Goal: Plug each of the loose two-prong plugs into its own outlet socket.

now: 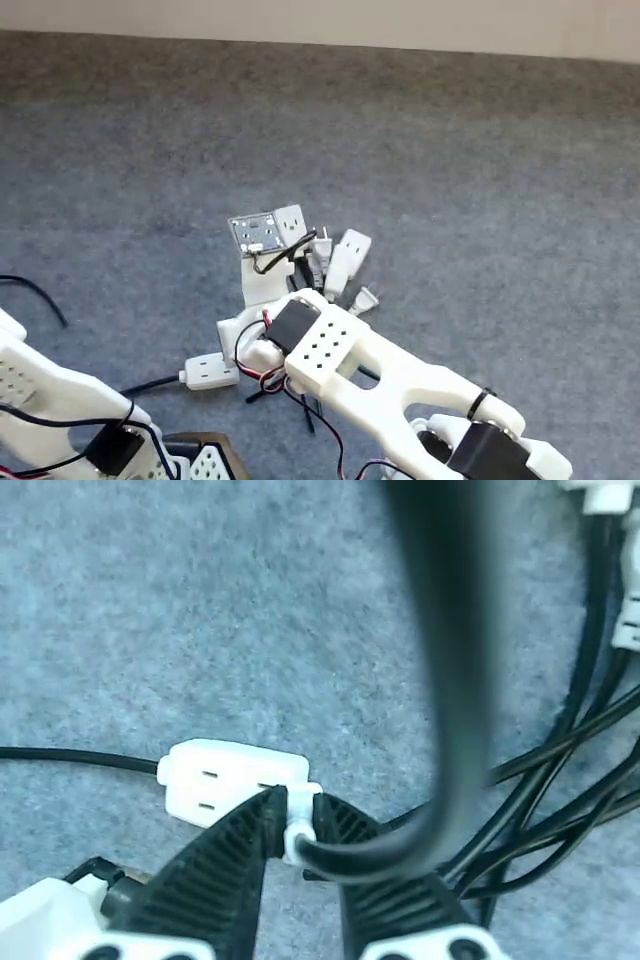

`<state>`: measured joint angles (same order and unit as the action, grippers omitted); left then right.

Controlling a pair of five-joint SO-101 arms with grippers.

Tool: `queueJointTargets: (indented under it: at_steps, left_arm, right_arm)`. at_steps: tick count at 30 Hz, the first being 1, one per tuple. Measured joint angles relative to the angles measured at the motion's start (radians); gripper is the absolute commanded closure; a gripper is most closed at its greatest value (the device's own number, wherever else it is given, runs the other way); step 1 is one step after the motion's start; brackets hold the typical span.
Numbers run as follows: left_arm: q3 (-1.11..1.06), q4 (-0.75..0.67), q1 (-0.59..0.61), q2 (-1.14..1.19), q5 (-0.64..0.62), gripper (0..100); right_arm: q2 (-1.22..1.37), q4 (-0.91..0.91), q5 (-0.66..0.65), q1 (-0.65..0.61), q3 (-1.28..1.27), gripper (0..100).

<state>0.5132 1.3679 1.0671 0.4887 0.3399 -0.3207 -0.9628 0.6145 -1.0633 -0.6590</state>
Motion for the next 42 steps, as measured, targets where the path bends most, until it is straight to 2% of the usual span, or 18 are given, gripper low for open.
queueJointTargets:
  at_steps: [14, 26, 34, 42]
  left_arm:
    - [0.000, 0.000, 0.000, 0.000, 0.000, 64]
    - [0.000, 0.000, 0.000, 0.000, 0.000, 64]
    - [0.000, 0.000, 0.000, 0.000, 0.000, 64]
    - [0.000, 0.000, 0.000, 0.000, 0.000, 64]
  right_arm:
    - [0.000, -0.011, -0.006, 0.000, 0.031, 99.4]
    - [0.000, 0.066, -0.008, 0.000, 0.031, 99.4]
    - [0.000, 0.066, -0.009, -0.064, -0.002, 99.4]
    - [0.000, 0.066, -0.012, -0.058, -0.003, 99.4]
